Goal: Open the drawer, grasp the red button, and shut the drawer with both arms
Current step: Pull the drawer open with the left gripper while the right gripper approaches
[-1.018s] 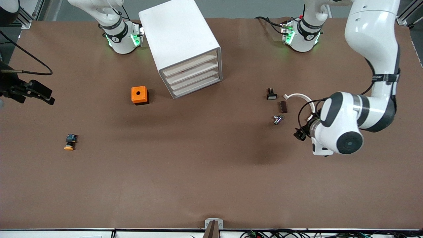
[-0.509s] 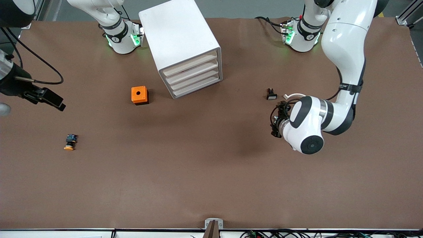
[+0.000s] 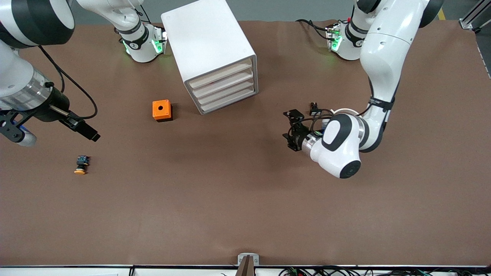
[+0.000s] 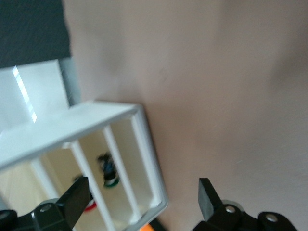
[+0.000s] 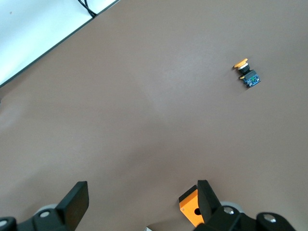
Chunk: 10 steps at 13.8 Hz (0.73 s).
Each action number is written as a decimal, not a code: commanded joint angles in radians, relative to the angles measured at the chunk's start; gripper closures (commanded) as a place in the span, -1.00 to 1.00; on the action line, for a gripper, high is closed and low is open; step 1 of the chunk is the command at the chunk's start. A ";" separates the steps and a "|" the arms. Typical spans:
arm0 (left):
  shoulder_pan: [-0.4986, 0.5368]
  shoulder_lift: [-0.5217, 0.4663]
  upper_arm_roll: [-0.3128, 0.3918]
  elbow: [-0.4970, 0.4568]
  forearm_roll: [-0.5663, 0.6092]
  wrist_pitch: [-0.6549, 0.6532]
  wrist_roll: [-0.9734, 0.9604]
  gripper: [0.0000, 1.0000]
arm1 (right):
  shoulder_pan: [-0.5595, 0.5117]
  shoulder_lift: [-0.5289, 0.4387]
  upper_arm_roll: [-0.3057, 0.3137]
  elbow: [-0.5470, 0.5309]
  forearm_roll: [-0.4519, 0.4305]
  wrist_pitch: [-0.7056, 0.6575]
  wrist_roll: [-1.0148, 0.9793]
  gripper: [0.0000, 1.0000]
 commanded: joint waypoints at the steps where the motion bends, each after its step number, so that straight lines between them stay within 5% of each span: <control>1: -0.062 0.036 0.007 0.023 -0.118 -0.009 -0.098 -1.00 | 0.021 0.029 -0.005 0.029 0.010 -0.011 0.021 -1.00; 4: -0.130 0.053 0.006 0.025 -0.181 -0.012 -0.207 -1.00 | 0.044 0.040 -0.005 0.023 0.002 -0.014 0.022 -1.00; 7: -0.171 0.058 0.006 0.023 -0.241 -0.015 -0.247 -0.52 | 0.056 0.043 -0.005 0.023 0.013 -0.021 0.027 -1.00; 10: -0.207 0.073 0.007 0.022 -0.276 -0.015 -0.246 -0.34 | 0.078 0.060 -0.005 0.029 0.011 -0.060 0.086 -1.00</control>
